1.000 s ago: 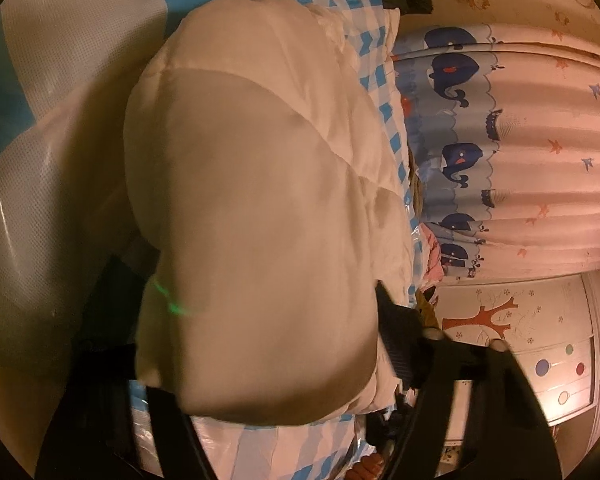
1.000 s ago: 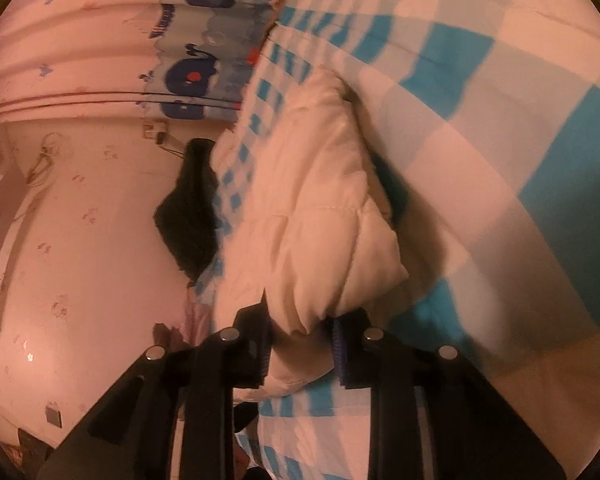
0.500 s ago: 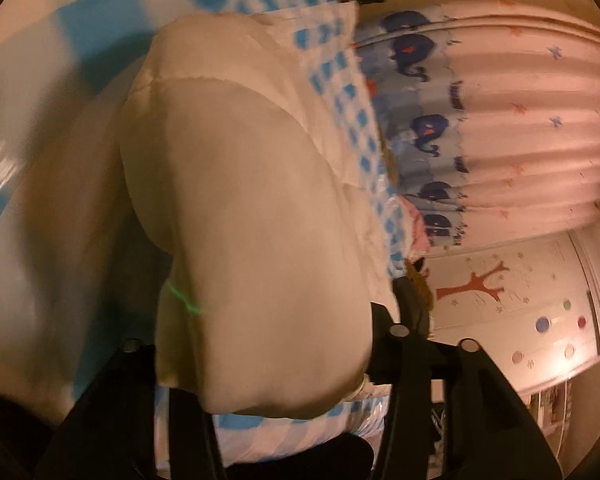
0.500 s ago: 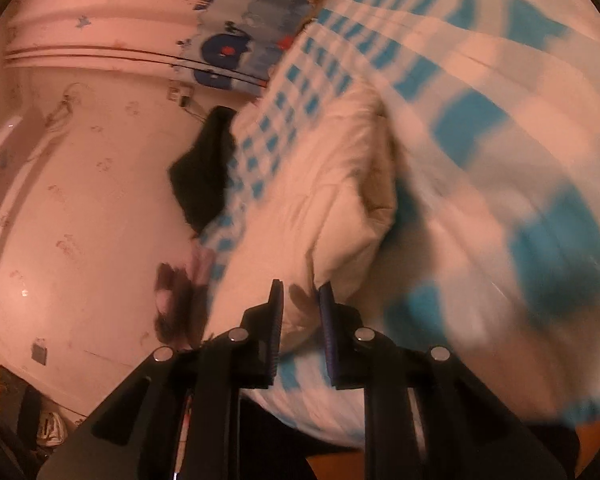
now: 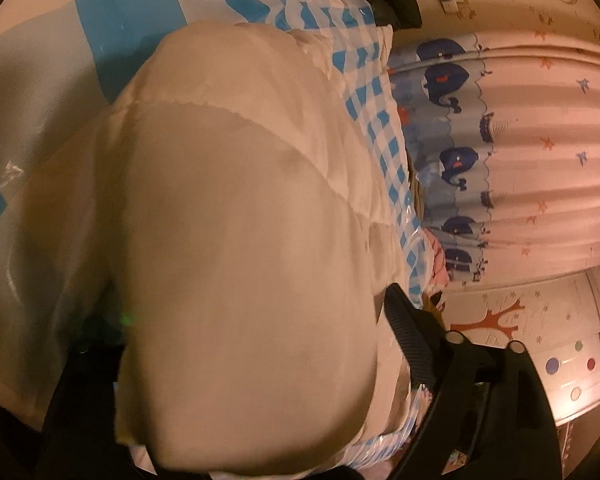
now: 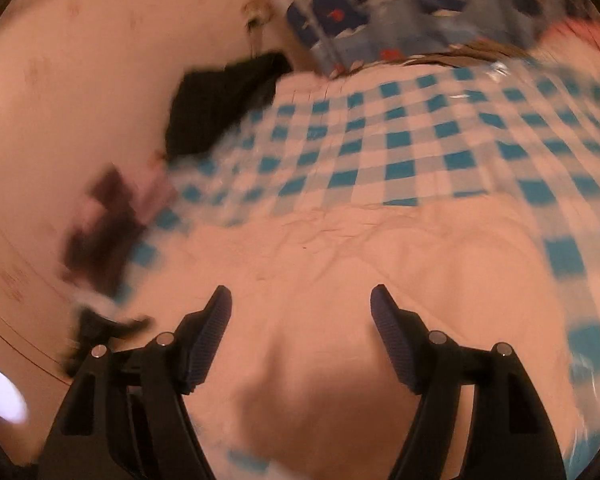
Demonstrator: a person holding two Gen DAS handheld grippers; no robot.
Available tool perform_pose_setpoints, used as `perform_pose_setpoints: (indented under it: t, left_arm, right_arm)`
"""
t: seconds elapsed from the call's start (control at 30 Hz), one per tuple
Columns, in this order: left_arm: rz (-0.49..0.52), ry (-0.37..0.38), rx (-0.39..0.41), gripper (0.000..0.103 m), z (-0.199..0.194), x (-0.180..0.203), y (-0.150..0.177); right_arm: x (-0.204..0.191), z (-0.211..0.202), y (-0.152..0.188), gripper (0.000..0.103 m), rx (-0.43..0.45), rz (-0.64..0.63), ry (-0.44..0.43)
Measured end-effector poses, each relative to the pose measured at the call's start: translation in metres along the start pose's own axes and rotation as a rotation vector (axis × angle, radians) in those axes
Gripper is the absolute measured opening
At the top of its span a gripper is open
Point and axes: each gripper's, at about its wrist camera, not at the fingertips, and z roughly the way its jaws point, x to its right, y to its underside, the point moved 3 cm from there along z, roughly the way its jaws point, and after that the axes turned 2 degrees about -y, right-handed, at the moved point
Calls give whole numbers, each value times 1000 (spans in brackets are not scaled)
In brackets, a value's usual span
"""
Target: Fold large clothes
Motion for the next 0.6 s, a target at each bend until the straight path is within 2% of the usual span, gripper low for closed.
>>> perform_pose_setpoints:
  t: [0.07,0.13,0.17,0.23,0.3,0.4,0.47,0.5,0.57,0.6]
  left_arm:
    - [-2,-4,9,86,1,-1,0]
    - [16,-4,11,86,1,0,2]
    - [21,-3,13,86,0,-1,3]
    - [25,-2,14,86,0,-2,4]
    - [25,-6,24,86,0,-1,5]
    - [31,-21,45,86,-1,2,5]
    - [38,-29,53,86,0,3,5]
    - [41,-32,55,86,0,3,5]
    - [56,-35,57,86,0,4,5]
    - [67,-39,58,86,2,7,5]
  right_arm:
    - [5,47,25,73,-131,-50,82]
    - [2,55,35,73,-142,-92,125]
    - [1,48,32,73,-155,-61,118]
    - [-11,31,20,75,-120,-45,56]
    - [-33,21,-4,75,-61,-130,71]
    - [-50,38,-39,92,-20,-195,122]
    - [-41,72,-53,94,-80,-179,150]
    - [-32,99,-49,95,-147,-169,194]
    - [-15,141,-29,98,-251,-126,168]
    - [-12,142,-29,98,-248,-113,157]
